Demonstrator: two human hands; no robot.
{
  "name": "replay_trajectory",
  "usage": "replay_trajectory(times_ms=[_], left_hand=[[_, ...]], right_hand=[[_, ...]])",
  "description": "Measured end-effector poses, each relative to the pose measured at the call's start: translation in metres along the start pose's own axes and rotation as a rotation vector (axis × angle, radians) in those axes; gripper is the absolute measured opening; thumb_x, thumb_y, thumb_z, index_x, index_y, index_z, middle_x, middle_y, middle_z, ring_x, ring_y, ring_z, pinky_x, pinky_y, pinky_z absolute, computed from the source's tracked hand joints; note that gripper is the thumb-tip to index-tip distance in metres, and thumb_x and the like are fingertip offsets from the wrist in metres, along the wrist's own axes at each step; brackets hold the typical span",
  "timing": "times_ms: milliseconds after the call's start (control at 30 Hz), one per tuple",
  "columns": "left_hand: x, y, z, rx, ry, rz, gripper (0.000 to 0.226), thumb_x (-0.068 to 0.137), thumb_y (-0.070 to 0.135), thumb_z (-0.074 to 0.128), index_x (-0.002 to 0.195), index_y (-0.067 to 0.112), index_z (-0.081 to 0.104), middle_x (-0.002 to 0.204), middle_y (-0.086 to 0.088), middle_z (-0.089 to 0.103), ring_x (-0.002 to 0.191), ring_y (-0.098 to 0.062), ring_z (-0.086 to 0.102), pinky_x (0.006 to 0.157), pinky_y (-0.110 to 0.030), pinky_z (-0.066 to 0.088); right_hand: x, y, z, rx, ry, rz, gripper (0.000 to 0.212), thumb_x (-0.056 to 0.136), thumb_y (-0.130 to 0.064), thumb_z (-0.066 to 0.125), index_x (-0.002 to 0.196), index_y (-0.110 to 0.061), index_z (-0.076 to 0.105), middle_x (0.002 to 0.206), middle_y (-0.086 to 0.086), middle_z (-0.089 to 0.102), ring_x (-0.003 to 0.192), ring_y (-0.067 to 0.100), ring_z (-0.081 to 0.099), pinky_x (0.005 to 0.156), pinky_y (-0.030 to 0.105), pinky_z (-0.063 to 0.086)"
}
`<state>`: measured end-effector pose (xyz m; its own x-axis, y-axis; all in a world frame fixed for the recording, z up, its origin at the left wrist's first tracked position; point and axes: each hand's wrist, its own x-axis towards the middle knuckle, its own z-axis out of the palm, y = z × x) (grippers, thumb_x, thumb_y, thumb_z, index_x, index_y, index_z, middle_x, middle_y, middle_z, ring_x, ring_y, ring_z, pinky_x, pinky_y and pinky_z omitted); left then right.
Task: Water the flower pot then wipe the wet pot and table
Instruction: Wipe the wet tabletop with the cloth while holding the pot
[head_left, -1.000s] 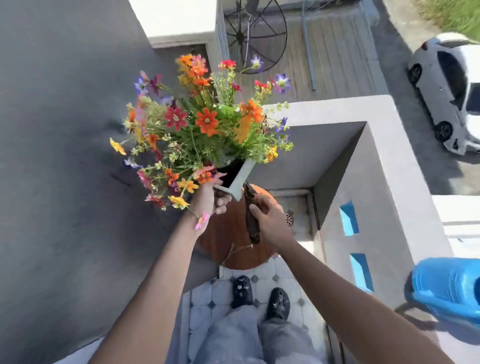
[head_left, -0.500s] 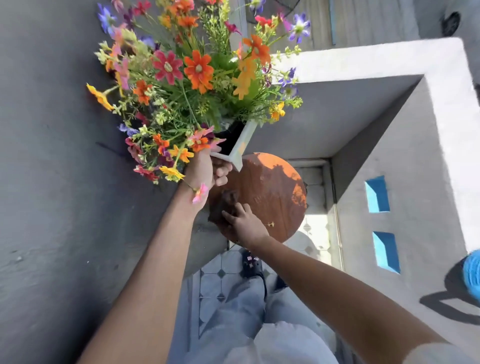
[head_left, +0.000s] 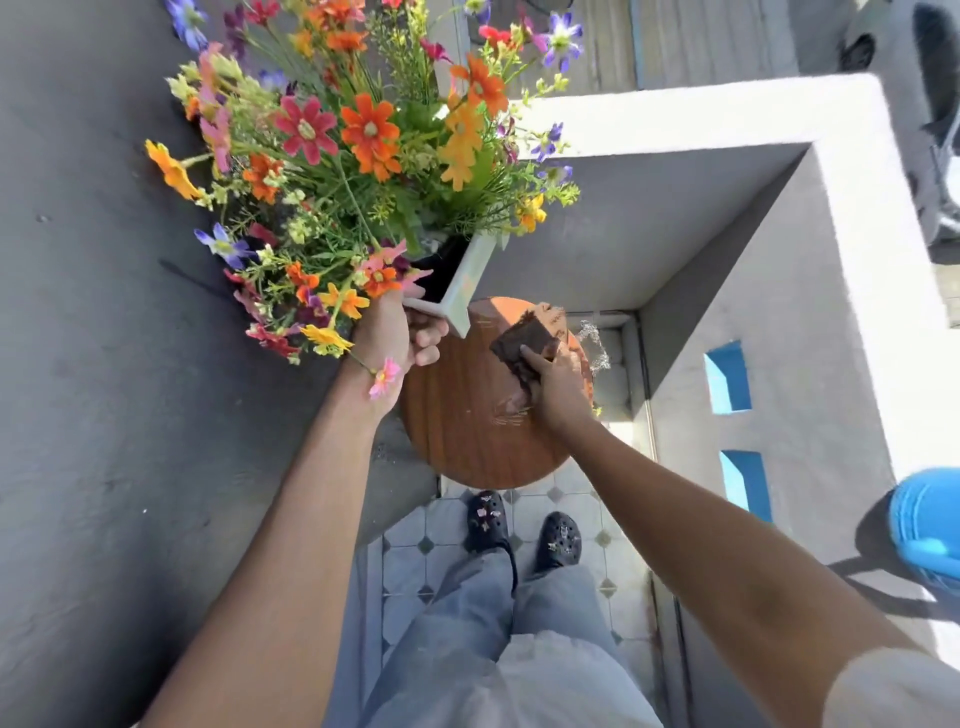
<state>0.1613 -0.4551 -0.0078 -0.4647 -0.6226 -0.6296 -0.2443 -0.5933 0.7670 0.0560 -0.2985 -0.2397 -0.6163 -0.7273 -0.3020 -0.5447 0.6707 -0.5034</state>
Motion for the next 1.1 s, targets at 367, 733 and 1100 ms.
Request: replay_trajectory(times_ms=[367,733,1100], left_hand=[[-0.001,-0.004,0.005,0.014,-0.012,-0.028,0.028,0.094,0.016,0.034,0.072,0.007,0.049,0.063,-0.014,0.046,0.037,-0.01,0.033,0.039,-0.022,0.021],[0.008,-0.008,0.0,0.022,0.021,-0.015,0.022,0.094,0.014,0.033,0.081,0.009,0.05,0.065,-0.014,0.048,0.038,-0.009,0.034,0.038,-0.022,0.022],[0.002,-0.017,0.008,0.037,0.013,-0.057,0.025,0.095,0.016,0.033,0.079,0.008,0.05,0.065,-0.014,0.047,0.035,-0.008,0.035,0.038,-0.022,0.021]], right_hand=[[-0.002,-0.071,0.025,-0.172,-0.16,-0.505,0.06,0.093,0.001,0.05,0.146,-0.028,0.046,0.137,0.011,0.037,0.118,0.033,0.037,0.086,0.045,0.051],[0.034,-0.055,0.019,-0.041,0.022,-0.15,0.056,0.09,-0.005,0.056,0.142,-0.025,0.05,0.125,0.013,0.043,0.118,0.036,0.04,0.089,0.048,0.052],[-0.042,-0.035,0.005,0.213,-0.065,-0.188,0.048,0.1,-0.035,0.049,0.145,-0.018,0.045,0.123,0.009,0.053,0.116,0.024,0.046,0.1,0.036,0.042]])
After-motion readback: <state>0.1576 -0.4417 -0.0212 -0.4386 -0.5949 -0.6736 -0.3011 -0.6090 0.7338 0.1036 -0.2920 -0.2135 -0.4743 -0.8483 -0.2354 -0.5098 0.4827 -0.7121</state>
